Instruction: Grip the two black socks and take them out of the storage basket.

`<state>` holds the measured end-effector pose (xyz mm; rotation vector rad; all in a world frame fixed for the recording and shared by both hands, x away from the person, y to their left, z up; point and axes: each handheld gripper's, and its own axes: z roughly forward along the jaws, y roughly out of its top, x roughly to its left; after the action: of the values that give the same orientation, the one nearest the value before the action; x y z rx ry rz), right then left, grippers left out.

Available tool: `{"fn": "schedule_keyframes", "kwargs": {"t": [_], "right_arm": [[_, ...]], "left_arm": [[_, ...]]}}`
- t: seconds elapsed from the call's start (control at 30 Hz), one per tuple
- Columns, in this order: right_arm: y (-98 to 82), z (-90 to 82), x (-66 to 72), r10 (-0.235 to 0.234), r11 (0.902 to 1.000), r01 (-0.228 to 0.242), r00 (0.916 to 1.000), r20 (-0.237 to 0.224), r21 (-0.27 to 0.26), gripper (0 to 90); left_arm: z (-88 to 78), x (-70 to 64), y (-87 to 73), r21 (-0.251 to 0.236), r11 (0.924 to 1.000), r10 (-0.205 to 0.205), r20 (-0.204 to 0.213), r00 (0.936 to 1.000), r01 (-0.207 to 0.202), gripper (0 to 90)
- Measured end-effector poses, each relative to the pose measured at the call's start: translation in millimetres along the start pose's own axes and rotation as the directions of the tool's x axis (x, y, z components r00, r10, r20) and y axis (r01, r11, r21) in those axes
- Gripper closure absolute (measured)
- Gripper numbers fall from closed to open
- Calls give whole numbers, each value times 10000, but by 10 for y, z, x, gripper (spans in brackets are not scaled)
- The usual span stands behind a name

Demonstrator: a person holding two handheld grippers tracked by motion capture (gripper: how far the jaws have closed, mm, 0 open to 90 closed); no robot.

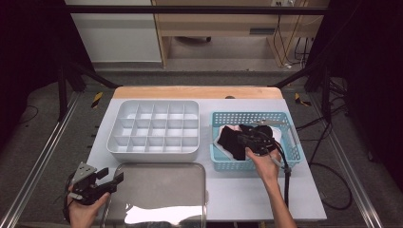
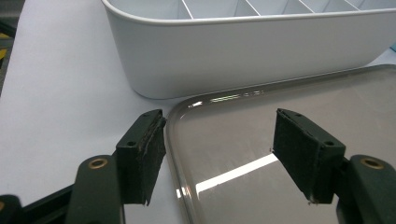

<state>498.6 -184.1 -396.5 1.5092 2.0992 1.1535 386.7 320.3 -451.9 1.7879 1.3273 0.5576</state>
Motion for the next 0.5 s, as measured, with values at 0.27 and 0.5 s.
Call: {"fn": "schedule_keyframes", "kwargs": {"t": [0.27, 0.5], "right_arm": [[66, -240, 9, -159, 9926, 136, 9997, -187, -1205, 834], [169, -404, 38, -370, 9790, 302, 9989, -301, -2018, 836]], "left_arm": [[2, -10, -1, 9, 10000, 45, -14, 10000, -45, 326], [5, -6, -1, -1, 10000, 55, -72, 10000, -55, 325]]}}
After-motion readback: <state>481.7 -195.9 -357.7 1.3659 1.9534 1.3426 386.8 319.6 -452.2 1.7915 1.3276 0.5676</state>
